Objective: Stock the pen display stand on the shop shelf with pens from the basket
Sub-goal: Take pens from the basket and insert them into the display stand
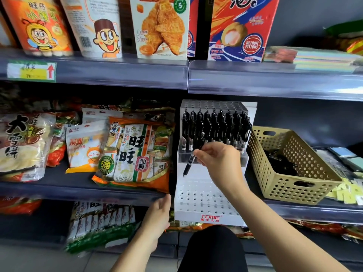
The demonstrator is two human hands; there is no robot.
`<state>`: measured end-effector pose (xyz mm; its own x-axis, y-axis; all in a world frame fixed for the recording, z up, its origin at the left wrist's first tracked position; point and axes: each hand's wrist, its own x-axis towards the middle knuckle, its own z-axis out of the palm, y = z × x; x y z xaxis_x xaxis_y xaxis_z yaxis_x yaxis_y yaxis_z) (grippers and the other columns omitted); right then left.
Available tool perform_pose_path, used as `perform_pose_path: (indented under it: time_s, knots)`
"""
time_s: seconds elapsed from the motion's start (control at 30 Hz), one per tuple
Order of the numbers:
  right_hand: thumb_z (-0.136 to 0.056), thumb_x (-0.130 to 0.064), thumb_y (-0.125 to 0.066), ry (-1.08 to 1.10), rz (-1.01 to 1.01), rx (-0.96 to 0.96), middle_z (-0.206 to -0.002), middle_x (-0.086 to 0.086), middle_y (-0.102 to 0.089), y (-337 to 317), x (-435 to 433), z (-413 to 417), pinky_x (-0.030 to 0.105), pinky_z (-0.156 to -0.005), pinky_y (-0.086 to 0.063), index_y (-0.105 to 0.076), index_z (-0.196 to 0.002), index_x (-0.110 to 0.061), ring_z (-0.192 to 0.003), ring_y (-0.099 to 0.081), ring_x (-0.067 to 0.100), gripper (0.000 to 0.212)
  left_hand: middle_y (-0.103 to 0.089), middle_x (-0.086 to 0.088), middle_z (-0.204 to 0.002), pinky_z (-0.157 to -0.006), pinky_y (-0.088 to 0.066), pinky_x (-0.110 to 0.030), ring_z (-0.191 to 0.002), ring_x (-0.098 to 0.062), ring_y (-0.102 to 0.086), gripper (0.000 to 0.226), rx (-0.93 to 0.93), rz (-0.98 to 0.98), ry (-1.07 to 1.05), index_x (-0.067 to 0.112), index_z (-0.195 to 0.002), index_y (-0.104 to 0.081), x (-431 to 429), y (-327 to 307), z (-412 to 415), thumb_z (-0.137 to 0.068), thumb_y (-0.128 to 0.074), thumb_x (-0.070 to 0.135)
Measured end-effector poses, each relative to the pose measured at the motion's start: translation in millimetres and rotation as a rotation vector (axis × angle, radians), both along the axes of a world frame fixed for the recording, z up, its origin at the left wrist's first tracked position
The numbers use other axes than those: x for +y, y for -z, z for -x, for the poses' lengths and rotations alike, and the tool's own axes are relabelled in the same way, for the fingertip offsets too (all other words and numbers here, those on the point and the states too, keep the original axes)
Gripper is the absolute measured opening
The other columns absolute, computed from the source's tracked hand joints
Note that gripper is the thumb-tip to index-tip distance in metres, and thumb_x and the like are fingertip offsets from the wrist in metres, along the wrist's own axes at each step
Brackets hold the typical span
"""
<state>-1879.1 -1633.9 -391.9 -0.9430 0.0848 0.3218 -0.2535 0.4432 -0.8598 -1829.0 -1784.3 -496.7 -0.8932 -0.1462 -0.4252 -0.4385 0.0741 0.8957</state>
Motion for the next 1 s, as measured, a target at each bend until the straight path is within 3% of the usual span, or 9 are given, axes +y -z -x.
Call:
perform_pose_path:
  time_s: [0.1, 0.27, 0.5, 0.7, 0.83, 1.0]
  knots:
    - [-0.083, -0.023, -0.070, 0.012, -0.082, 0.000, -0.069, -0.002, -0.066, 4.3, -8.6, 6.5, 0.027, -0.064, -0.052, -0.069, -0.081, -0.010, -0.067, -0.062, 0.014, 0.013, -0.056, 0.014, -0.089, -0.089, -0.048, -0.035, -0.101, -0.019, -0.058, 0.018, -0.031, -0.121, -0.012, 0.034, -0.085, -0.049, 4.7, -4.9, -0.5, -0.097, -0.039, 0.044]
    - [-0.081, -0.020, -0.071, 0.014, -0.135, -0.027, -0.065, 0.001, -0.064, 14.3, -15.7, 13.4, 0.032, -0.062, -0.049, -0.070, -0.076, -0.009, -0.061, -0.057, 0.017, 0.012, -0.062, 0.012, -0.091, -0.072, -0.051, -0.027, -0.096, -0.014, -0.061, 0.021, -0.040, -0.187, 0.002, 0.034, -0.091, -0.054, 7.3, -5.6, -0.9, -0.094, -0.041, 0.050]
    - [-0.081, -0.023, -0.070, -0.012, -0.278, -0.048, -0.061, 0.012, -0.063, 25.9, -25.0, 17.0, 0.034, -0.057, -0.047, -0.063, -0.065, -0.004, -0.060, -0.056, 0.030, 0.026, -0.065, 0.012, -0.087, -0.090, -0.045, -0.028, -0.094, -0.012, -0.060, 0.018, -0.021, -0.248, 0.010, 0.031, -0.089, -0.057, 6.8, -2.1, -0.8, -0.096, -0.044, 0.042]
    - [-0.082, -0.026, -0.070, -0.015, -0.342, -0.110, -0.059, 0.003, -0.063, 33.3, -27.0, 16.9, 0.024, -0.051, -0.042, -0.064, -0.066, -0.009, -0.055, -0.055, 0.017, 0.024, -0.068, 0.015, -0.078, -0.086, -0.044, -0.028, -0.088, -0.008, -0.061, 0.020, -0.014, -0.271, -0.004, 0.028, -0.086, -0.059, 7.1, -2.3, 0.2, -0.097, -0.046, 0.038]
    - [-0.082, -0.025, -0.069, -0.017, -0.334, -0.118, -0.065, 0.010, -0.067, 36.5, -28.1, 17.4, 0.031, -0.058, -0.048, -0.068, -0.069, -0.005, -0.064, -0.062, 0.024, 0.024, -0.069, 0.013, -0.083, -0.074, -0.047, -0.023, -0.093, -0.010, -0.062, 0.022, -0.022, -0.269, 0.015, 0.028, -0.088, -0.061, 6.7, -3.0, -0.3, -0.097, -0.045, 0.040]
    - [-0.084, -0.024, -0.068, -0.020, -0.340, -0.080, -0.059, -0.001, -0.061, 40.1, -26.5, 15.3, 0.025, -0.052, -0.041, -0.066, -0.070, -0.009, -0.055, -0.054, 0.014, 0.021, -0.068, 0.010, -0.089, -0.085, -0.046, -0.027, -0.099, -0.014, -0.061, 0.019, -0.037, -0.262, 0.008, 0.029, -0.090, -0.059, 6.8, -4.8, -0.8, -0.096, -0.045, 0.041]
